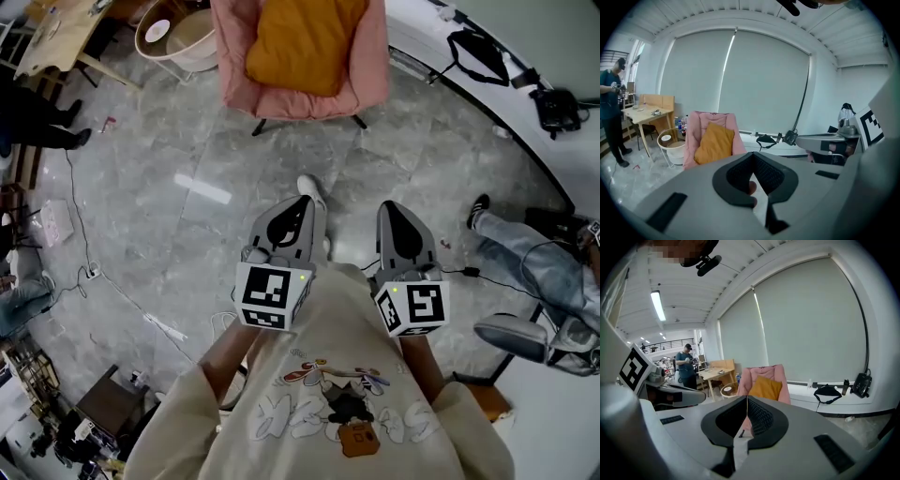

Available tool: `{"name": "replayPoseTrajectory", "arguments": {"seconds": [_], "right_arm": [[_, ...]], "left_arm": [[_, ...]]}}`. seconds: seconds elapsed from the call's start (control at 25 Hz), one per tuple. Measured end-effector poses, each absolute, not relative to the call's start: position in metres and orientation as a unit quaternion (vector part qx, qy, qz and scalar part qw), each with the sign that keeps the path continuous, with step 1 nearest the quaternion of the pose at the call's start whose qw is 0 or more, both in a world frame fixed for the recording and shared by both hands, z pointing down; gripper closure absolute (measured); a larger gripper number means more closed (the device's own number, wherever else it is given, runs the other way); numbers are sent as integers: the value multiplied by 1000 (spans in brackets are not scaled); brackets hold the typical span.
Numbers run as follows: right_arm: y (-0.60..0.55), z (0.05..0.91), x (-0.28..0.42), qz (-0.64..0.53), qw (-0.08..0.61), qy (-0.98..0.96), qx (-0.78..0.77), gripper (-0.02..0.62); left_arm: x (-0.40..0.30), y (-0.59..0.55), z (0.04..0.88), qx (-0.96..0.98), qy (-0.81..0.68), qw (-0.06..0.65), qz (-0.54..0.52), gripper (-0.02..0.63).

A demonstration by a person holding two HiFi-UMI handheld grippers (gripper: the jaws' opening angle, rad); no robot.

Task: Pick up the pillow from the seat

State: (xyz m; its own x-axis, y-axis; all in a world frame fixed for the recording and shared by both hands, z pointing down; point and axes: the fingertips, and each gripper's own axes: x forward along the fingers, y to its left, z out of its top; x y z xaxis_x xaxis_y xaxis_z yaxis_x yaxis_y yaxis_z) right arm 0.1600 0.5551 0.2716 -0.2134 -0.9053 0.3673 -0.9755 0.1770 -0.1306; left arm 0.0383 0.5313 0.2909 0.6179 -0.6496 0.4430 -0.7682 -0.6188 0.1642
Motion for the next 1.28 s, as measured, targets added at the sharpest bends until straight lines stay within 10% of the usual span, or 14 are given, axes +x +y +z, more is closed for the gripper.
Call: {"name": "replayPoseTrajectory", "arguments": {"seconds": [1.28], "right_arm": [[243, 255, 137, 124, 178, -819, 531, 574]], "left_arm": [[-6, 274, 284, 841, -488, 206, 112, 602]]}}
